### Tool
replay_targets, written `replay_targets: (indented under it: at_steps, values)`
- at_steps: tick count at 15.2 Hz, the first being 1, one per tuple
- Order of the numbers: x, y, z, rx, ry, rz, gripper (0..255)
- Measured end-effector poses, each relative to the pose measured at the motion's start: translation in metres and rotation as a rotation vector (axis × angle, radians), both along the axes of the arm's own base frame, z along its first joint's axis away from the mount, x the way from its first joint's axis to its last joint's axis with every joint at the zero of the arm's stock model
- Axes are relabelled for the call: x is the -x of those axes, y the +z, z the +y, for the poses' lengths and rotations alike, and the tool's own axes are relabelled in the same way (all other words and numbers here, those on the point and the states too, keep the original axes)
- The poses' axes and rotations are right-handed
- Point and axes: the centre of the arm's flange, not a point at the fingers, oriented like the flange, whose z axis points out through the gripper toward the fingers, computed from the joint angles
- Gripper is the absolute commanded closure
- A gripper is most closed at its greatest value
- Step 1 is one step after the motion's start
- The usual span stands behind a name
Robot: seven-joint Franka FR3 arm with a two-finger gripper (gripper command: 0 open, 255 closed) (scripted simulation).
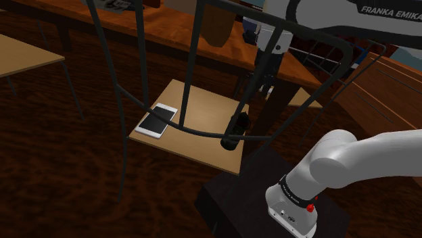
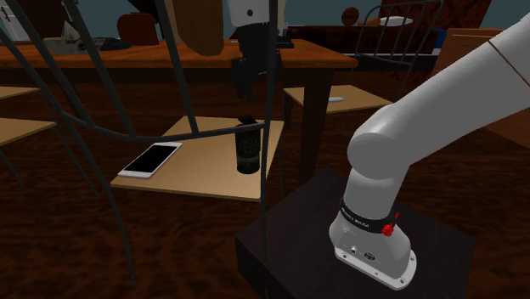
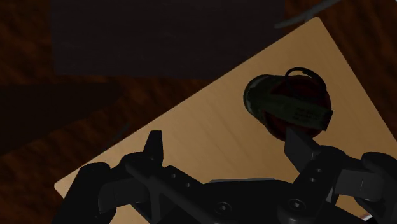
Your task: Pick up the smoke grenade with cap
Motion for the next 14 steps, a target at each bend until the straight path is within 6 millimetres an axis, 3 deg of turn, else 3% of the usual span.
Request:
replay_targets:
  at_steps: [5,7,13,14]
  values:
    - [-0.006,-0.026,0.061,-0.008,0.067,0.003,0]
    - [-0.005,-0.038,0.071,-0.010,0.076,0.004,0]
    - [-0.003,-0.067,0.074,-0.010,0.079,0.004,0]
    - [-0.004,-0.069,0.074,-0.011,0.079,0.004,255]
